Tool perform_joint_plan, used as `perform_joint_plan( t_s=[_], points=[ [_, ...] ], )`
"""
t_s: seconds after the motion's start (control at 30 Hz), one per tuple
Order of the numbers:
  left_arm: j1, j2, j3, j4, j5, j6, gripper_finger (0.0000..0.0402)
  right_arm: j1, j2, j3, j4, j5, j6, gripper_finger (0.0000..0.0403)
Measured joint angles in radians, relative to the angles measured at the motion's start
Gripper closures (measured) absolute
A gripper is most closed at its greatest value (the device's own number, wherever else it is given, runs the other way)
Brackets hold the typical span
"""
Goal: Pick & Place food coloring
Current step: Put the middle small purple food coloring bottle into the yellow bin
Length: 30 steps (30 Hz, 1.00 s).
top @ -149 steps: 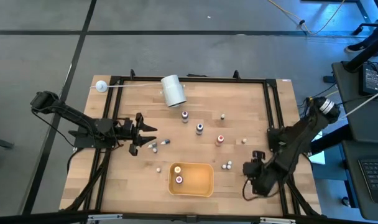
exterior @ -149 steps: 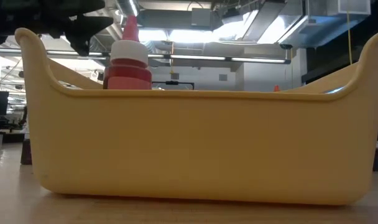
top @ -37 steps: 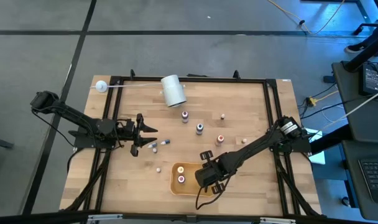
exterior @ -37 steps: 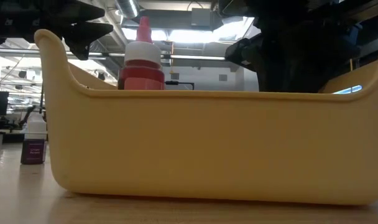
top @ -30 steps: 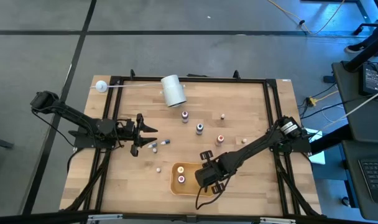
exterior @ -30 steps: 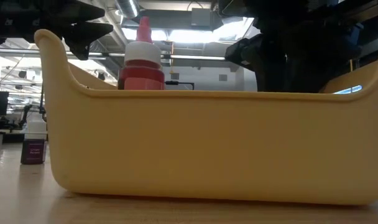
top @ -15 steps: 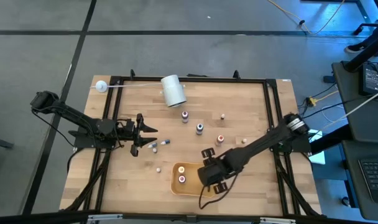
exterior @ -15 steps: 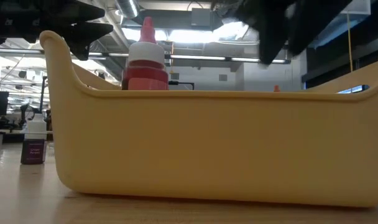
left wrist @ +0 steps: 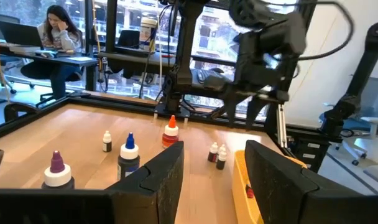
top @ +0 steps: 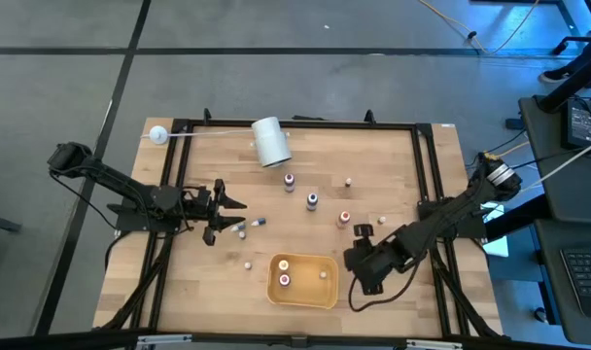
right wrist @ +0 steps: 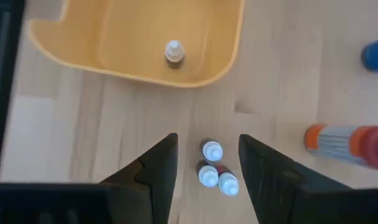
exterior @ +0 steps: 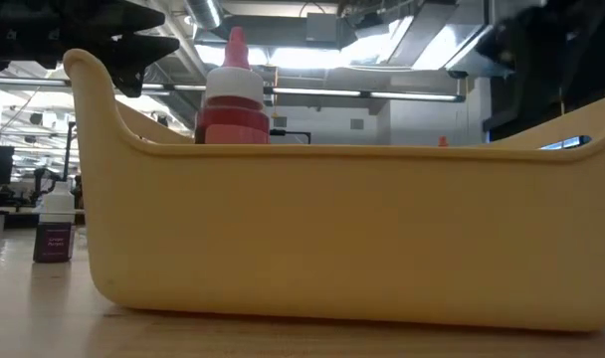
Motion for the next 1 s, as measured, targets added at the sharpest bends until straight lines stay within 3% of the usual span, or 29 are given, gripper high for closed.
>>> perform_joint_plan(
  t_s=[0.17,0.3,0.73,1.0],
  points=[
    [0.0,0.0,0.0,0.0,0.0,0.0,0.0235,-0.006,0.003,-0.114,0.142,0.002,0.005,0.0232],
    [0.0,0.0,0.0,0.0,0.0,0.0,0.0233,-0.026,0.017,-0.154,0.154,0.001,0.031,0.0232],
    [0.0,0.0,0.0,0.0,-0.001,0.001,0.0233,-0.047,0.023,-0.172,0.194,-0.027,0.025,0.0232],
    [0.0,0.0,0.0,-0.003,0.001,0.0,0.0237,-0.047,0.099,-0.172,0.198,-0.033,-0.004,0.0232]
  ],
)
